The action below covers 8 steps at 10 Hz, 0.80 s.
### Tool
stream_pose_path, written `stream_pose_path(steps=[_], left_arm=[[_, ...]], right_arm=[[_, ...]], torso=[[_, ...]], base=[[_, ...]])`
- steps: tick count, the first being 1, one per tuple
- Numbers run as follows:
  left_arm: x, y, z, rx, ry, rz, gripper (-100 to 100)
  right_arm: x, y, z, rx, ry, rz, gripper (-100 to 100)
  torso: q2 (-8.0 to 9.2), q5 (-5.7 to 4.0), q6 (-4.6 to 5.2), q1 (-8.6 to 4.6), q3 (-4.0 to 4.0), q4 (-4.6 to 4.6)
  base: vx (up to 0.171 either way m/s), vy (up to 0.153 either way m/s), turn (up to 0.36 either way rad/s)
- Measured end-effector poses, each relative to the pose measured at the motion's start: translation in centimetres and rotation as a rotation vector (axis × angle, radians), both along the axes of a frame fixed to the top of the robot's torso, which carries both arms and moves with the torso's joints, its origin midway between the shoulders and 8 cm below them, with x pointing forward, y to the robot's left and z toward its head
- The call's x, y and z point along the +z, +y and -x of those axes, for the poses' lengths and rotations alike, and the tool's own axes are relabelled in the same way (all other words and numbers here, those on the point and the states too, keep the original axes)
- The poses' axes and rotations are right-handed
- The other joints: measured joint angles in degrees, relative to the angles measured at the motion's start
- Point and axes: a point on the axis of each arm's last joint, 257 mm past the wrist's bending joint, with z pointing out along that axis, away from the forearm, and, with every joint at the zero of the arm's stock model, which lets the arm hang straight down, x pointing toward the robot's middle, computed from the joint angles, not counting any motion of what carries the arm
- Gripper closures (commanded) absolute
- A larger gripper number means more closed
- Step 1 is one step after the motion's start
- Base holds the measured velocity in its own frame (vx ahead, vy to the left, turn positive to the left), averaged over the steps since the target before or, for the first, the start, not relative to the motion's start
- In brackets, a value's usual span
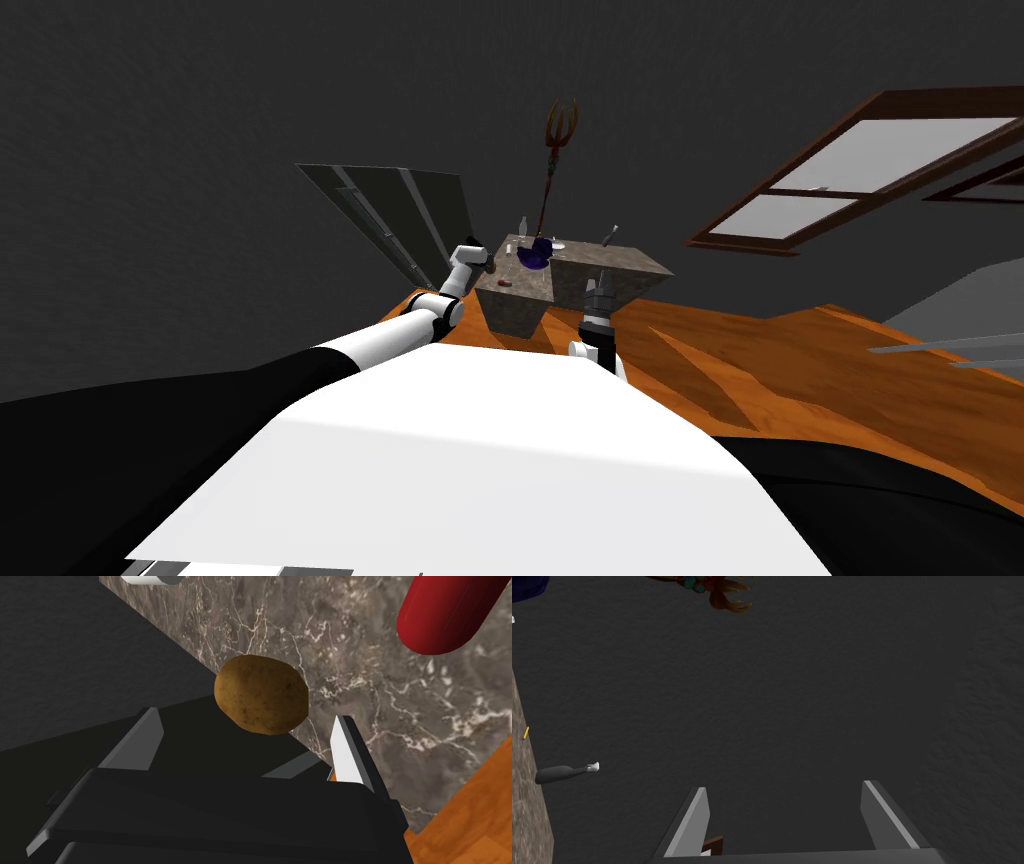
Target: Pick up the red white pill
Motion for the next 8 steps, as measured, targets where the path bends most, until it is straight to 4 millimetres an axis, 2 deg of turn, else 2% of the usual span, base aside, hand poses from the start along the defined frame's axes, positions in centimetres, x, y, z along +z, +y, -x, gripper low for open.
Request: stream_pose_path(steps=[3, 8], left_arm=[[-1.8, -0.7, 0.7, -0.017, 0.076, -0.019, -100], [-5.3, -1.9, 3.0, -0.056, 0.229, -0.066, -100]], right_arm=[[0.0, 0.0, 0.0, 0.000, 0.000, 0.000, 0], [0.0, 0.0, 0.0, 0.000, 0.000, 0.000, 0]], torso=[[0.00, 0.01, 0.00, 0.05, 0.00, 0.00], [-0.07, -0.01, 0.02, -0.02, -0.04, -0.02]], base=[[0.019, -0.024, 0.046], [0.038, -0.044, 0.076]])
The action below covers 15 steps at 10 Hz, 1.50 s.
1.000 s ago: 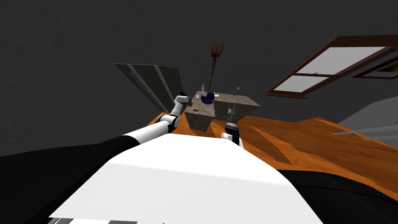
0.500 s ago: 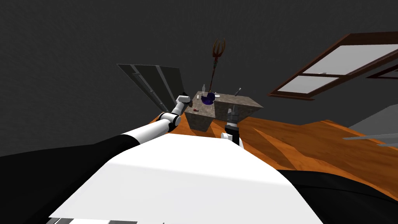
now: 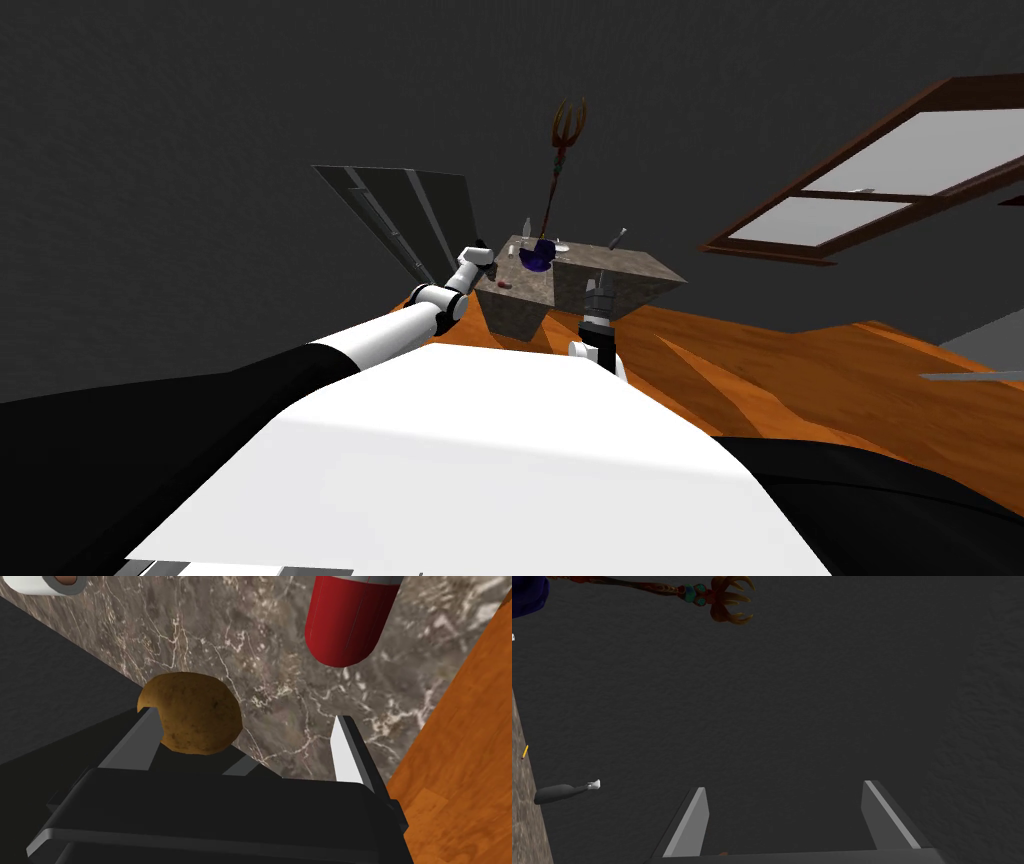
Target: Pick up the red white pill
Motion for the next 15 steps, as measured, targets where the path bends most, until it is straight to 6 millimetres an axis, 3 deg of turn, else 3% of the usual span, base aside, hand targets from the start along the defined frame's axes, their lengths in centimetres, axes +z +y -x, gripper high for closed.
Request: stream_pose_path(steps=[5, 8, 12, 13, 14, 15], left_arm=[[-2.9, -2.2, 3.0, -0.061, 0.163, -0.058, -100], [-4.1, -2.5, 4.6, -0.079, 0.221, -0.076, -100], [-6.4, -5.3, 8.1, -0.146, 0.335, -0.108, -100], [-6.4, -5.3, 8.2, -0.147, 0.337, -0.108, 0], [-6.4, -5.3, 8.1, -0.147, 0.337, -0.108, -100], [-7.2, -5.1, 8.4, -0.145, 0.338, -0.108, -100]], right_arm=[[0.0, 0.0, 0.0, 0.000, 0.000, 0.000, 0], [0.0, 0.0, 0.0, 0.000, 0.000, 0.000, 0], [0.0, 0.0, 0.0, 0.000, 0.000, 0.000, 0], [0.0, 0.0, 0.0, 0.000, 0.000, 0.000, 0], [0.0, 0.0, 0.0, 0.000, 0.000, 0.000, 0], [0.0, 0.0, 0.0, 0.000, 0.000, 0.000, 0]], torso=[[-0.19, -0.02, 0.00, -0.09, -0.11, -0.04], [0.00, 0.03, -0.01, 0.11, 0.00, 0.00], [-0.08, -0.01, 0.01, 0.00, -0.05, -0.02], [0.02, 0.03, -0.01, 0.13, 0.01, 0.00], [0.09, 0.04, -0.01, 0.19, 0.05, 0.02], [0.07, 0.05, -0.01, 0.18, 0.03, 0.01]], base=[[0.061, -0.053, 0.077], [0.039, -0.030, 0.045], [0.055, -0.049, 0.043], [0.000, 0.000, 0.000], [0.020, -0.011, -0.030], [0.028, -0.013, -0.017]])
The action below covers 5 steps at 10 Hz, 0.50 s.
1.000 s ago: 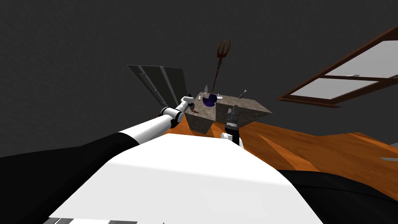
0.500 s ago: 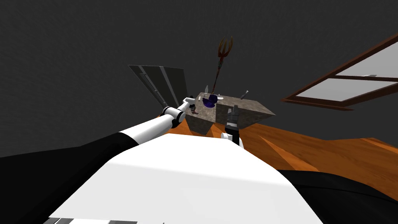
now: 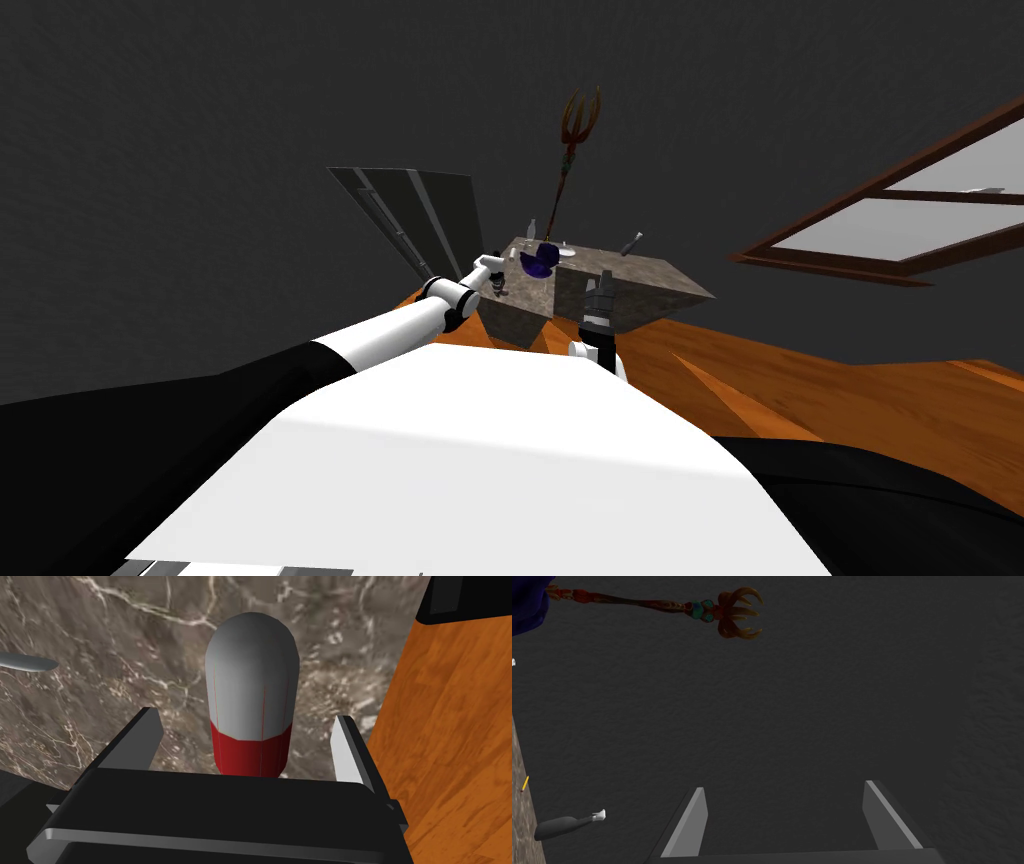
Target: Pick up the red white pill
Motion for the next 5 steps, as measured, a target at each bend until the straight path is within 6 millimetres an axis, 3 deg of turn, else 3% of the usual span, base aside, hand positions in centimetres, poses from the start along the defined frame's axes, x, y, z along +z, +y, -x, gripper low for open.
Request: stream_pose_path(steps=[1, 2, 5], left_arm=[[-0.55, 0.11, 0.10, 0.002, 0.001, 0.000, -100], [-0.59, 0.11, 0.05, 0.002, -0.002, 0.000, 100], [-0.58, 0.09, 0.06, 0.001, -0.001, 0.000, 100]], right_arm=[[0.00, 0.00, 0.00, 0.000, 0.000, 0.000, 0], [0.00, 0.00, 0.00, 0.000, 0.000, 0.000, 0], [0.00, 0.00, 0.00, 0.000, 0.000, 0.000, 0]], torso=[[-0.03, -0.01, 0.00, -0.01, -0.01, 0.00], [0.01, 0.00, 0.00, 0.01, 0.01, 0.01], [0.03, 0.01, -0.01, 0.04, 0.02, 0.01]], base=[[0.012, -0.005, 0.000], [0.000, 0.000, 0.000], [0.000, 0.000, 0.000]])
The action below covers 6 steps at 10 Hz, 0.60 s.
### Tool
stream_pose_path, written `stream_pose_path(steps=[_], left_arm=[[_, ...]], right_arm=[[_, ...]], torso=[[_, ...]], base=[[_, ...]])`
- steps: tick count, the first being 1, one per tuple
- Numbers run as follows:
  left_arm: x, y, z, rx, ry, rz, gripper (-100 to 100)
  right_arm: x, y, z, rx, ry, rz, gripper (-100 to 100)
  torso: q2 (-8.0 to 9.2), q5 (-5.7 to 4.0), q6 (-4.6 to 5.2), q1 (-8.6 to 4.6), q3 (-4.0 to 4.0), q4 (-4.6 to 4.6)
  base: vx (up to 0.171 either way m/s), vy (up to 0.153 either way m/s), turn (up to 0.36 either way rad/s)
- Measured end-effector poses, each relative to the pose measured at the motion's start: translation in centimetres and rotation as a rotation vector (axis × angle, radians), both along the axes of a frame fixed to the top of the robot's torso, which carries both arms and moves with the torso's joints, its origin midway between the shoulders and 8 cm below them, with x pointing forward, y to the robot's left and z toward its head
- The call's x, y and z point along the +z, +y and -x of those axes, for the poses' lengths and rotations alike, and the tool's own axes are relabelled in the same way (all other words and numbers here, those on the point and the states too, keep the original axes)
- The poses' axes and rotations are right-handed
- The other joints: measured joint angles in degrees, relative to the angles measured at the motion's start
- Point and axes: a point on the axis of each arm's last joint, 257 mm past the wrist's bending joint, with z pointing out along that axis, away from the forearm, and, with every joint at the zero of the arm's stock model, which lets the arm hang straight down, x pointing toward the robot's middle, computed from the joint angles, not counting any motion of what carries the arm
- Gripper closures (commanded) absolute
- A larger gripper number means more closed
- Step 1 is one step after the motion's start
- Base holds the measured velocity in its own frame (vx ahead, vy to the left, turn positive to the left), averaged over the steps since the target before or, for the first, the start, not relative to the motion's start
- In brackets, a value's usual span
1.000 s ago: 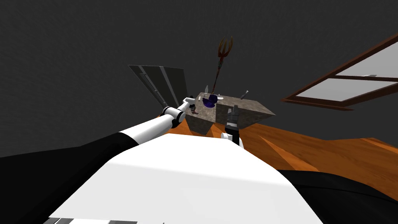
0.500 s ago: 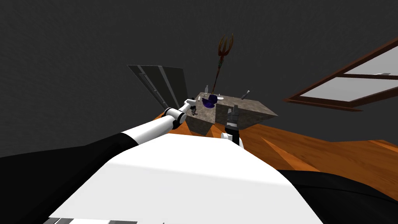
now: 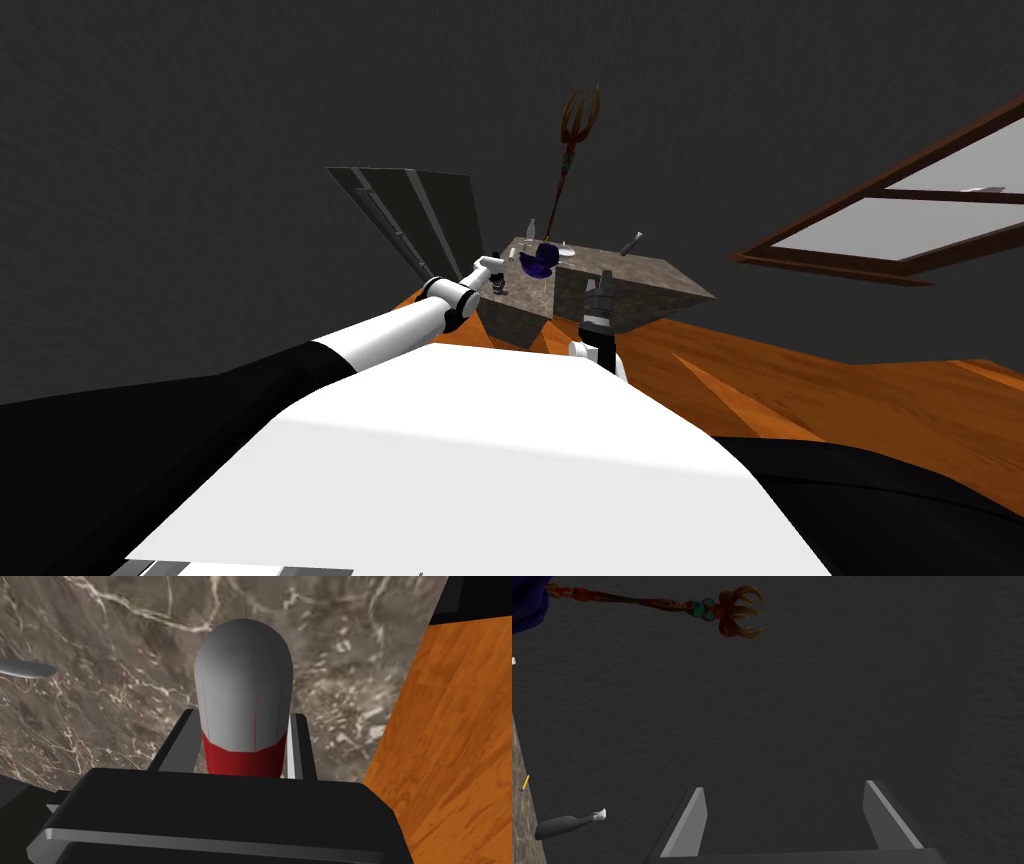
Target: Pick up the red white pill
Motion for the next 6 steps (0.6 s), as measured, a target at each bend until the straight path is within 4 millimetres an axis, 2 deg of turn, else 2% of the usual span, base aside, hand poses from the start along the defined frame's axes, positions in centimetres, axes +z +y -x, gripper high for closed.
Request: stream_pose_path(steps=[1, 2, 3, 5, 6], left_arm=[[0.0, 0.0, 0.0, 0.000, 0.000, 0.000, 100], [0.0, 0.0, 0.0, 0.000, 0.000, 0.000, 0], [0.0, 0.0, 0.0, 0.000, 0.000, 0.000, 100], [1.1, -0.2, -0.4, -0.003, -0.003, 0.001, 100], [1.2, -0.2, -0.4, -0.003, -0.001, 0.001, 0]], right_arm=[[0.0, 0.0, 0.0, 0.000, 0.000, 0.000, 0], [0.0, 0.0, 0.0, 0.000, 0.000, 0.000, 0], [0.0, 0.0, 0.0, 0.000, 0.000, 0.000, 0], [0.0, 0.0, 0.0, 0.000, 0.000, 0.000, 0], [0.0, 0.0, 0.0, 0.000, 0.000, 0.000, 0]], torso=[[0.00, 0.00, 0.00, 0.00, 0.00, 0.00], [0.00, 0.00, 0.00, 0.00, 0.00, 0.00], [0.00, 0.00, 0.00, 0.00, 0.00, 0.00], [0.13, 0.01, -0.01, 0.06, 0.09, 0.05], [0.10, 0.00, 0.00, 0.03, 0.06, 0.03]], base=[[0.000, 0.000, 0.000], [0.000, 0.000, 0.000], [-0.025, 0.014, 0.033], [-0.022, 0.009, 0.009], [0.000, 0.000, 0.000]])
